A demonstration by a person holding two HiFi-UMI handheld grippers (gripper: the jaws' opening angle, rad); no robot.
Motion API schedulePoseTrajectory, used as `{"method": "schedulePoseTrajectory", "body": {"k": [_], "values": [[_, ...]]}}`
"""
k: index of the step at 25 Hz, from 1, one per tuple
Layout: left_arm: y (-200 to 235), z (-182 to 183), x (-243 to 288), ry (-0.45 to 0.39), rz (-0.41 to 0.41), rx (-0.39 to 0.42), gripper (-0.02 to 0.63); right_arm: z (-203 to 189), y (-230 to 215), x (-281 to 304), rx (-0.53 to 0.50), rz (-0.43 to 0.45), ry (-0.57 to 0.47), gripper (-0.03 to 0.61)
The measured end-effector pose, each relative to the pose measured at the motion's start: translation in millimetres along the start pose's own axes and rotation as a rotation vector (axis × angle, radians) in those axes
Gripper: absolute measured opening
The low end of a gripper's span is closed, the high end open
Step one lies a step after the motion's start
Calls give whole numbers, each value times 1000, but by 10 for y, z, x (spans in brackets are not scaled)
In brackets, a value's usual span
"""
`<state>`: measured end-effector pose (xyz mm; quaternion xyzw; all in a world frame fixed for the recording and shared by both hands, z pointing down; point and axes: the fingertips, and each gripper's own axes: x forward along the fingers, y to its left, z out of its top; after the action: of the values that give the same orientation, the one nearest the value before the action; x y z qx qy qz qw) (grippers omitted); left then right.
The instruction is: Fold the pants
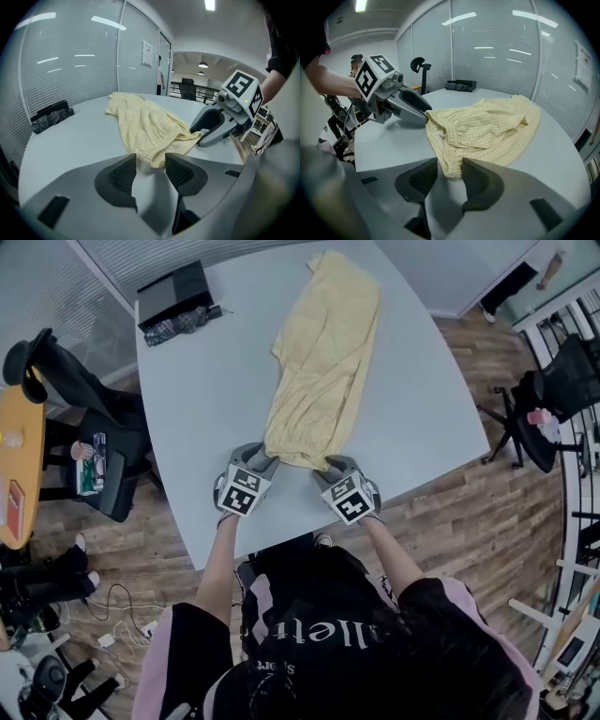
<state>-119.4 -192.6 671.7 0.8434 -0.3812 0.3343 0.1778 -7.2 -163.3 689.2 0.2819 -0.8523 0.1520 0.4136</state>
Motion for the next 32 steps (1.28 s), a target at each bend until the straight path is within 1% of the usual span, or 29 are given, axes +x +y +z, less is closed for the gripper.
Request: {"method": "schedulePoseTrajectory", "body": {"k": [3, 6, 7, 8, 9, 13, 16, 20, 24, 27, 32], "values": [[20, -67, 114, 36, -19, 7, 195, -2, -17, 1, 0, -5, -22, 166], [-12, -39, 148, 29, -25, 1, 195, -15, -32, -17, 8, -15, -45, 164], [-25, -34, 151, 27, -29, 0, 172, -22, -44, -23, 16, -22, -44, 160], [-36, -35, 153, 28, -32, -1, 138, -34, -61, -28, 29, -28, -40, 140], [-43, -44, 153, 31, -31, -4, 125, -50, -77, -32, 50, -30, -34, 112], [-101, -85, 114, 38, -29, -17, 97, -79, -113, -46, 154, -9, -40, 95], [-217, -87, 60, 27, -39, -34, 94, -110, -117, -159, 179, -6, -36, 87], [-424, -118, -46, 20, -58, -30, 91, -178, -72, -365, 223, 22, -54, 83], [-685, -146, -180, 13, -70, -8, 91, -298, 15, -563, 247, 44, -62, 80], [-872, -140, -315, 2, -69, 24, 90, -362, 105, -712, 259, 67, -73, 80], [-1099, -34, -602, -47, -59, 43, 89, -371, 258, -1003, 278, 123, -115, 77]]}}
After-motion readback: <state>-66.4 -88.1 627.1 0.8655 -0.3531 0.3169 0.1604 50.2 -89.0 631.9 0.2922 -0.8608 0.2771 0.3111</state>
